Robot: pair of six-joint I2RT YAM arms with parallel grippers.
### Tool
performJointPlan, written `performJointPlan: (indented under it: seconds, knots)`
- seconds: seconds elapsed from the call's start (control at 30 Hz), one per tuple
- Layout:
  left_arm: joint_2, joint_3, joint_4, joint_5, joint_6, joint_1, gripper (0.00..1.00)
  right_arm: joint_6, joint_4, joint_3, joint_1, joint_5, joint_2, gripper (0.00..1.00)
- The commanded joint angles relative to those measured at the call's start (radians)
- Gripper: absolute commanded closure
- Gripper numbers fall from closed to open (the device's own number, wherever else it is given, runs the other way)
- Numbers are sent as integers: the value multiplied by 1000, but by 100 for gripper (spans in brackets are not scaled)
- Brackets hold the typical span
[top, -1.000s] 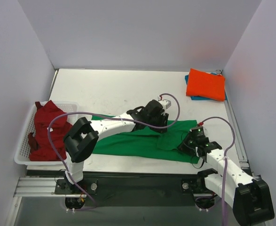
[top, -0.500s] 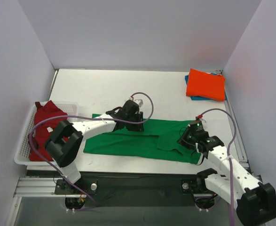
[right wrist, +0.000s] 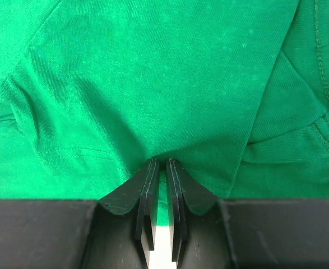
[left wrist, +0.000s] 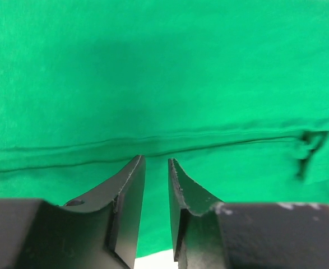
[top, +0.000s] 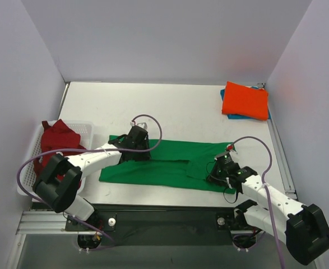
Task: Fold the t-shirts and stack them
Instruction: Rotate the tshirt 90 degrees
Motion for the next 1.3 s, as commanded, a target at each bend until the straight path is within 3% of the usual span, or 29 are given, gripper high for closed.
performJointPlan:
  seconds: [0.0, 0.2, 0.47, 0.7, 0.77, 0.83, 0.93, 1.0, 1.13, 1.27]
  knots:
    - [26, -46, 13, -37, -21, -11, 68, 23, -32, 0, -8, 39, 22, 87]
    - [29, -122, 33, -82, -80, -102, 71, -33, -22, 117, -44, 45, 174, 86]
    - [-34, -179, 4, -181, -264, -297, 71, -193, -24, 443, -154, 20, 611, 87]
    - [-54, -167, 74, -156, -348, -385, 71, -420, -188, 1003, -94, -9, 1003, 83]
    - [-28, -137, 91, -153, -348, -391, 70, -498, -285, 1250, -70, -29, 1157, 82]
    - [-13, -89, 116, -141, -330, -390, 70, -541, -351, 1479, -41, -24, 1288, 77]
    - [6, -3, 110, -132, -278, -374, 68, -581, -439, 1676, -45, -11, 1378, 68]
    - [-2, 44, 62, -135, -233, -351, 66, -578, -480, 1723, -56, -11, 1378, 66]
    - [-48, 81, 8, -115, -149, -290, 62, -546, -482, 1677, -73, -3, 1231, 62]
    - [-94, 52, -71, -133, -81, -259, 62, -474, -473, 1498, -71, 2, 1075, 60]
